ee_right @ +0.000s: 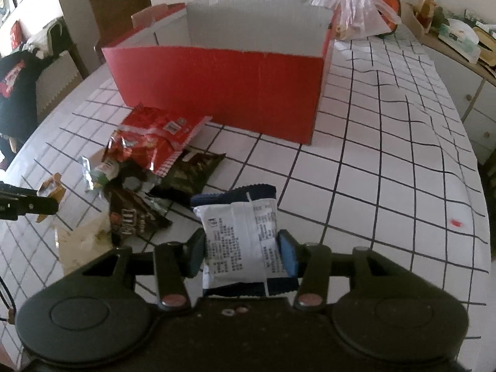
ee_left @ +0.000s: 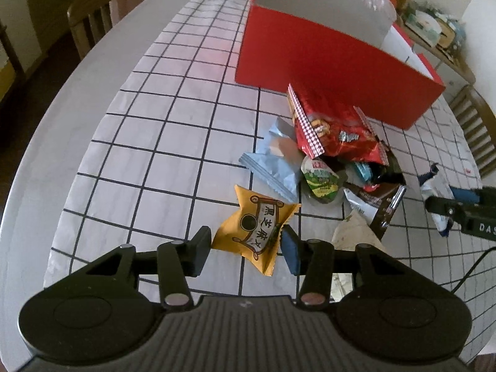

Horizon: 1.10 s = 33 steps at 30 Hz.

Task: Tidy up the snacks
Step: 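Carry the yellow pouch and white packet with both tools over the box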

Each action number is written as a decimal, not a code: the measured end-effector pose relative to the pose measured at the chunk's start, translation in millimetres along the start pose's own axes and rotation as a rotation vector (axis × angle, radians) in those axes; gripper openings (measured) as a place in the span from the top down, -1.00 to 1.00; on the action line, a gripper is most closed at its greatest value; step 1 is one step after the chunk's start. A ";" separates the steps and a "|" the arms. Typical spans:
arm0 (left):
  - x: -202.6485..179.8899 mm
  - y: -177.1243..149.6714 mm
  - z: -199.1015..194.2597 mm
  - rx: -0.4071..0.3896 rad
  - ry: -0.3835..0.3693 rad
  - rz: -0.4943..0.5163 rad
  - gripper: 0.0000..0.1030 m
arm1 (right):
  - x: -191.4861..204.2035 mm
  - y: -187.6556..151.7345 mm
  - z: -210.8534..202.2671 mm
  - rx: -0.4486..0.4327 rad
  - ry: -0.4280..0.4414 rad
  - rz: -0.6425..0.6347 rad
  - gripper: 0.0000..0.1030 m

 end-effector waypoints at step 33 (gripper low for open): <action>-87.0 55.8 -105.3 -0.239 -0.083 0.073 0.07 | -12.8 84.5 -111.0 -0.258 -0.047 0.004 0.07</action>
Point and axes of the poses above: each gripper's, at about its wrist camera, not at the fingertips, and z roughly the way its jaws point, x to its left, y to its top, the point moved 2 cm from there along z, roughly the way its jaws point, and after that the axes turned 13 degrees about -z, right-handed, at the moved point
